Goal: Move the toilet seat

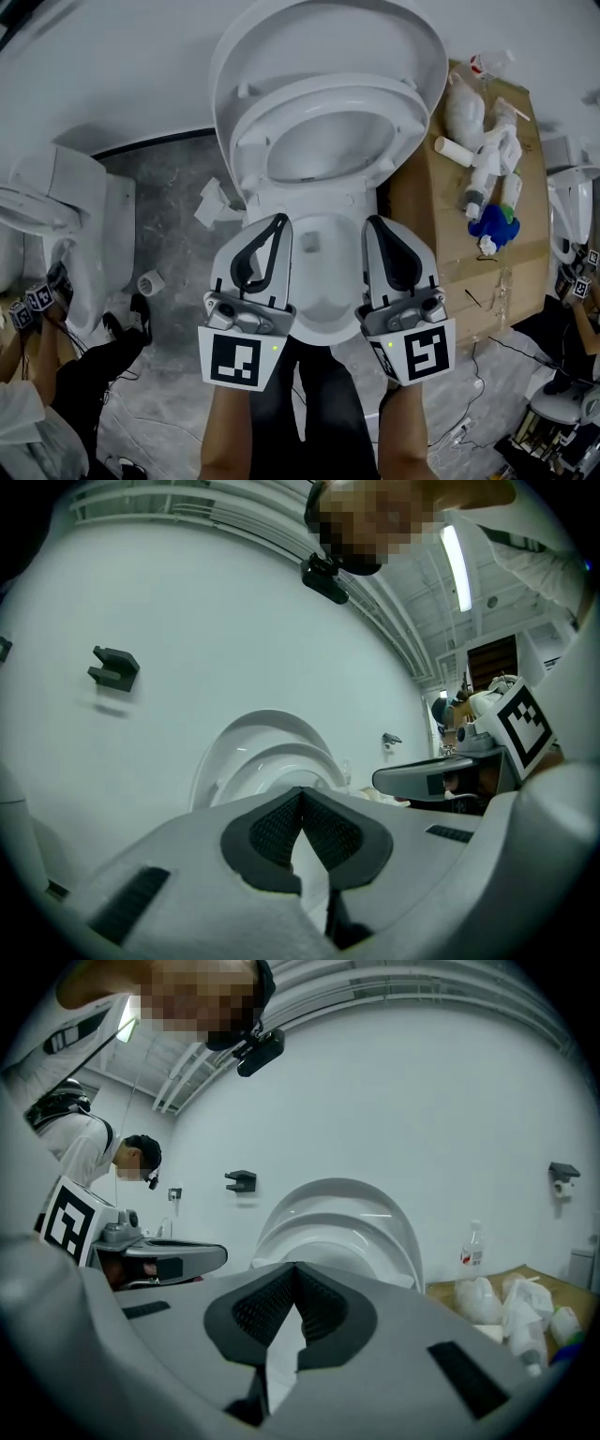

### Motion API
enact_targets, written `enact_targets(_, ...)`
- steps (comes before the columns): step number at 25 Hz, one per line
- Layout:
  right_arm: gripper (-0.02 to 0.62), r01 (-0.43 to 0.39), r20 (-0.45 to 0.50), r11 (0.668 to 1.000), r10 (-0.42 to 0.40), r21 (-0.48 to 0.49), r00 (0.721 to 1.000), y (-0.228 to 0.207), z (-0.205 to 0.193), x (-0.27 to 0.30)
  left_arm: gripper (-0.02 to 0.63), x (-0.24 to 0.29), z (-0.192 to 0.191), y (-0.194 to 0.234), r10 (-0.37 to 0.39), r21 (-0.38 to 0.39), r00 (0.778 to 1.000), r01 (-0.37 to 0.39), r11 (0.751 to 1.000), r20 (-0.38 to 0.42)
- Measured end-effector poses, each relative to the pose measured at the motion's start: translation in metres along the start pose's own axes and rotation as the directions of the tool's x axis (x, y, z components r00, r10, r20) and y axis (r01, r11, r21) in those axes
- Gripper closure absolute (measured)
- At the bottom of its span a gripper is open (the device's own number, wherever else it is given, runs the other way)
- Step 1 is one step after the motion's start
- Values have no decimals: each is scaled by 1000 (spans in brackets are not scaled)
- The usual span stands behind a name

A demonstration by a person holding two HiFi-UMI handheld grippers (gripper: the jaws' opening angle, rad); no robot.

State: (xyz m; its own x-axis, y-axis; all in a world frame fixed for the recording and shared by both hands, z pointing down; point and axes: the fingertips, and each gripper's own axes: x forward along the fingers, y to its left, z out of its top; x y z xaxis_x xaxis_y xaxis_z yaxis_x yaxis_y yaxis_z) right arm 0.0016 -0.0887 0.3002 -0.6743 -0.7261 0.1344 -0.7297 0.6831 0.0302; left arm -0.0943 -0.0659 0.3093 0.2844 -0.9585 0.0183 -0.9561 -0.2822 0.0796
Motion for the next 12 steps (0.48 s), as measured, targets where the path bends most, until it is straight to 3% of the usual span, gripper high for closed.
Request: enact_targets(12, 583, -69, -15, 998, 69, -9, 998, 46, -19, -4, 597, -45, -9, 15, 72, 22, 997, -72, 997, -3)
